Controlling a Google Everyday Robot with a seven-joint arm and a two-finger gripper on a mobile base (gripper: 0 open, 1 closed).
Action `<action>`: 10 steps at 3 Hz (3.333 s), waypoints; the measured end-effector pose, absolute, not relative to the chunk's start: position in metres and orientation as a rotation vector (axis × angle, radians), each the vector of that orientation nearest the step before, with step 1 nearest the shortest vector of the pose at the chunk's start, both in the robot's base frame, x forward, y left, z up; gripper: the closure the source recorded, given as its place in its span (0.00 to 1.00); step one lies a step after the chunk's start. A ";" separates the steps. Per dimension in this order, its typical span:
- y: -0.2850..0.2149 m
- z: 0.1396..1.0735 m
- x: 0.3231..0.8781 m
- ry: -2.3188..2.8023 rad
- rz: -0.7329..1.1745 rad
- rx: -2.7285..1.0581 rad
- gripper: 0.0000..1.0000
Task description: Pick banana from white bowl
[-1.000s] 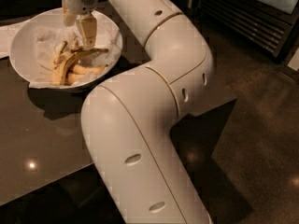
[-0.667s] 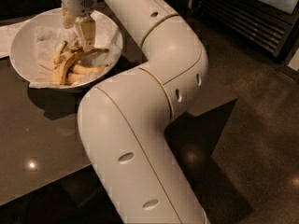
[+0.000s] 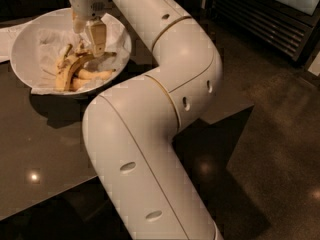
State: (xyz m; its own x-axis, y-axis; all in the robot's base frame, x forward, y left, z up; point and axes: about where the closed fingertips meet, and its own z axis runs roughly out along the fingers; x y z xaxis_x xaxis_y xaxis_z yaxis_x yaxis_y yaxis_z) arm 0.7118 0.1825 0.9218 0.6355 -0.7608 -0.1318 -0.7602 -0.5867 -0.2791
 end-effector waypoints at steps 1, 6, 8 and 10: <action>0.184 0.915 0.712 1.228 0.015 -2.559 0.32; 0.170 0.886 0.702 1.311 0.159 -2.572 0.33; 0.167 0.881 0.707 1.322 0.147 -2.584 0.33; 0.177 0.883 0.708 1.289 0.118 -2.611 0.34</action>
Offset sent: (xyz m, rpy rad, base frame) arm -0.0367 -0.0370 -0.0076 -0.1801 0.2509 0.0444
